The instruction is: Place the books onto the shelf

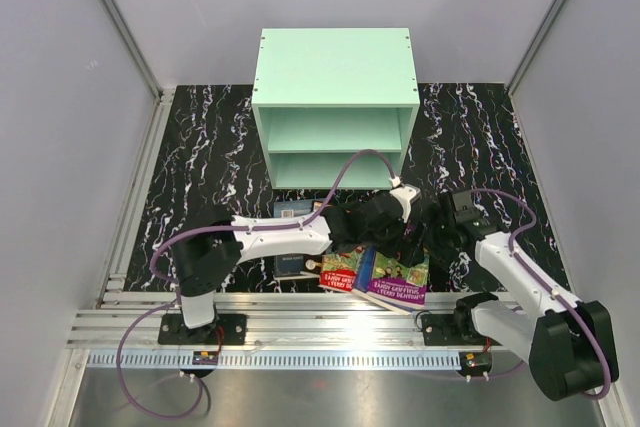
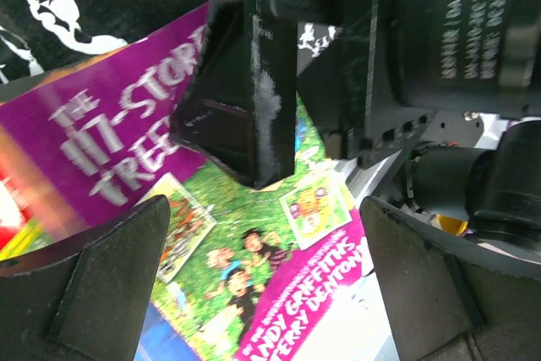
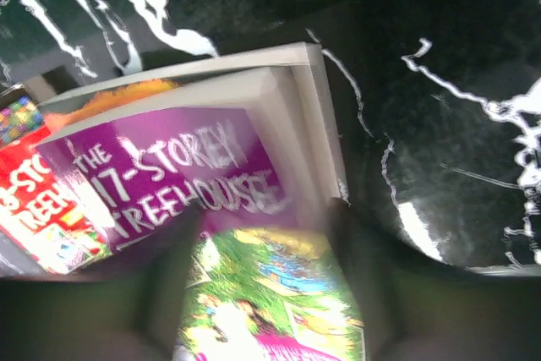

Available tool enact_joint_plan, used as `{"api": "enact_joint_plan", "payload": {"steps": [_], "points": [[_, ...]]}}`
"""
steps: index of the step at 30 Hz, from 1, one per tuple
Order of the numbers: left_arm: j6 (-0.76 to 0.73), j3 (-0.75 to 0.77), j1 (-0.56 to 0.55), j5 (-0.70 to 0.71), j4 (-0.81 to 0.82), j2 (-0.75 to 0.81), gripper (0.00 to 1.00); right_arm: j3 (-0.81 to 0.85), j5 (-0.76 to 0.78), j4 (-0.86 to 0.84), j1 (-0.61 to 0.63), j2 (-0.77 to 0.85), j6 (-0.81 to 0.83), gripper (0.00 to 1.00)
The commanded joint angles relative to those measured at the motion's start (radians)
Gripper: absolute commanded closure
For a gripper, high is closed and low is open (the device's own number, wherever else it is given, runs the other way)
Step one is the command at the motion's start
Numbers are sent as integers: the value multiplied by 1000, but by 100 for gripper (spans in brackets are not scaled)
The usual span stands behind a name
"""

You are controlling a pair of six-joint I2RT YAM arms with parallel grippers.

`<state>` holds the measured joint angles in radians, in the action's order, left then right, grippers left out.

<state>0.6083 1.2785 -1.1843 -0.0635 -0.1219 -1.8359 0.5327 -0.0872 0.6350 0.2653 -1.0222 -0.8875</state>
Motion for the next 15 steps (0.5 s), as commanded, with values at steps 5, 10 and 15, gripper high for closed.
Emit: {"api": "enact_joint_plan", "payload": {"steps": [5, 10, 15], "points": [[27, -19, 5, 54, -10, 27, 1, -17, 18, 3, 37, -9, -8, 86], [34, -94, 15, 192, -91, 124, 1, -34, 6, 15, 37, 28, -2, 100], [65, -185, 25, 264, -151, 231, 1, 10, -14, 69, 37, 97, -2, 100]]}}
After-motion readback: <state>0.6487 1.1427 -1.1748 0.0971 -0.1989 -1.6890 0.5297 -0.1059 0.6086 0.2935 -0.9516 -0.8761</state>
